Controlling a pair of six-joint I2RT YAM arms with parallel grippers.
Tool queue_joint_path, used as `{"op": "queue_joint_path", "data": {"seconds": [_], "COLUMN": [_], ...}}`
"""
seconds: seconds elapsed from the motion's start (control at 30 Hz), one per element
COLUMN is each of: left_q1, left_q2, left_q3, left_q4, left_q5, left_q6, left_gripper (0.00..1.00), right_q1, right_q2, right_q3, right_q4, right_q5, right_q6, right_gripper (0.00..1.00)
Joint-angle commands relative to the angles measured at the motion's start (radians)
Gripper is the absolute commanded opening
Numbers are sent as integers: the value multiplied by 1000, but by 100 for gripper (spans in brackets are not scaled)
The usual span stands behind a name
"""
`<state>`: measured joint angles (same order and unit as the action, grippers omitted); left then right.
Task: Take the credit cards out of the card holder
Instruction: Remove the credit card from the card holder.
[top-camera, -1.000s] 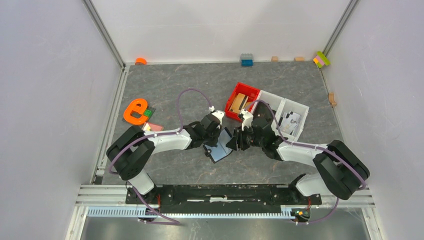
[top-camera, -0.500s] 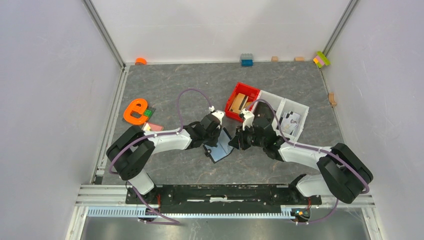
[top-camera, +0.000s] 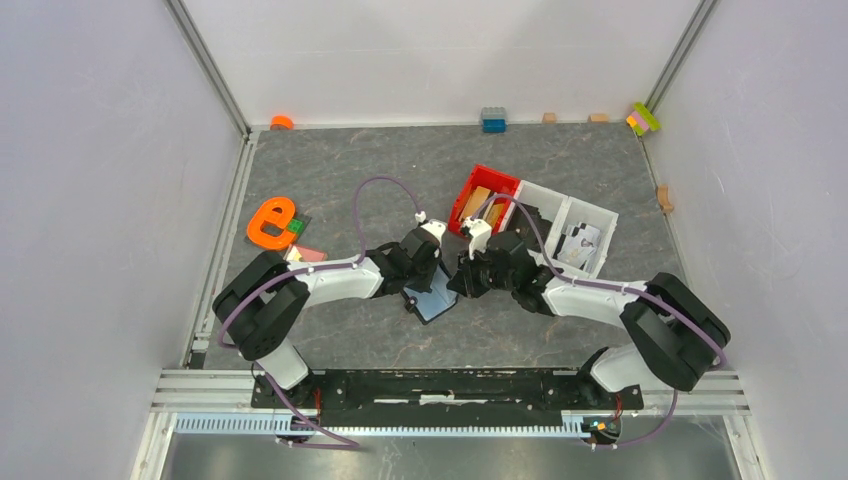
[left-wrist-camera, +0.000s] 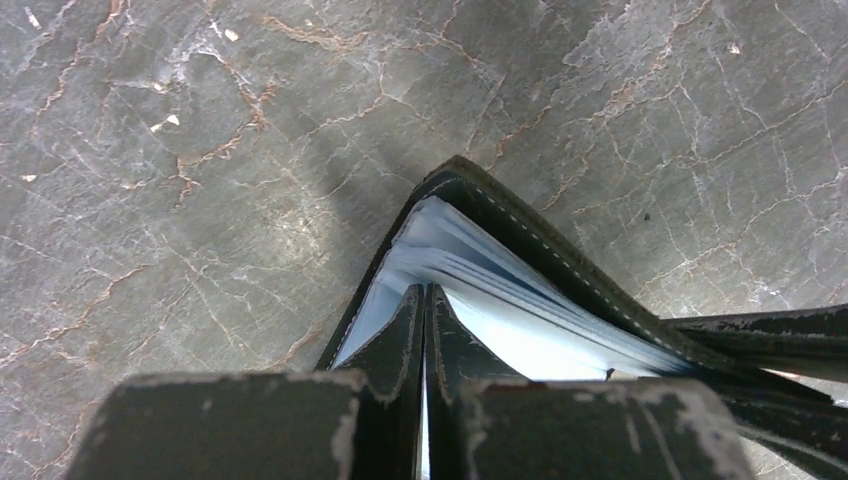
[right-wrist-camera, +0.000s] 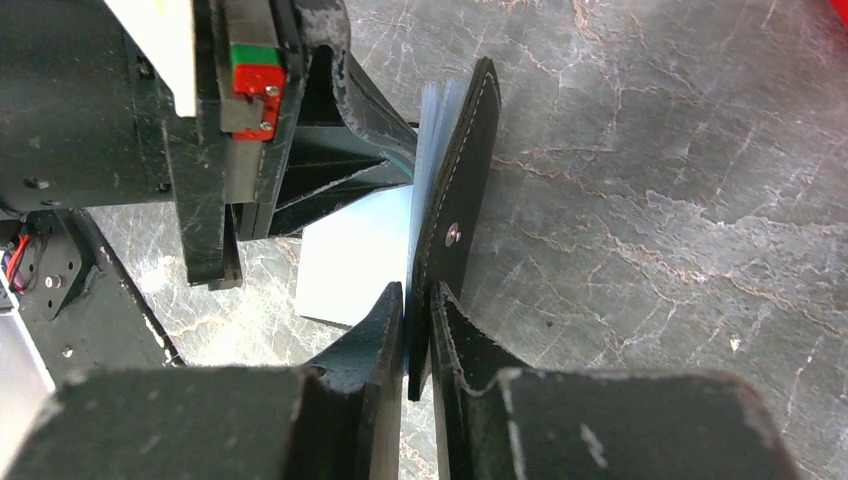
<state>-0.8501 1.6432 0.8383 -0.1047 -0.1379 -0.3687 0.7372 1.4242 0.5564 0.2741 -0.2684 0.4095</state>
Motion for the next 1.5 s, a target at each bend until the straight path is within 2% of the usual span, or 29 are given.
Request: {"op": "queue_joint_path", "data": {"seconds": [0.0,0.13,0.27,0.5,0.93,1.2,1.33,1.47], "left_q1": [0,0,0,1,0,0,0,0], "left_q2": [28,29,25,21,18,20,23,24], "left_q3": [14,16,15,14,14,15,15,16], "left_q4": [-39,-43,-44,-44,-46,-46,-46,-46], "left_q5": [-6,-9,-12,-9,-11,-12,-14,-14], "left_q6": [42,42,42,39,40,39,39,39], "left_gripper": [2,2,2,2,2,2,2,2], "right_q1": [34,44,45,45,44,44,44,37], "right_q2": [49,46,-2,-74,-76,-79,-70,-54], "right_q3": [41,52,33,4,-5,-15,-16,-13], "right_q4": [-34,-45,-26,-16,13,46,56,60], "right_q5": [25,13,0,35,3,-34,-50,-66], "right_q6": [-40,-45,-48,-51,-40,-29,-17,-6], "right_gripper": [18,20,31,37,27,27,19,15]}}
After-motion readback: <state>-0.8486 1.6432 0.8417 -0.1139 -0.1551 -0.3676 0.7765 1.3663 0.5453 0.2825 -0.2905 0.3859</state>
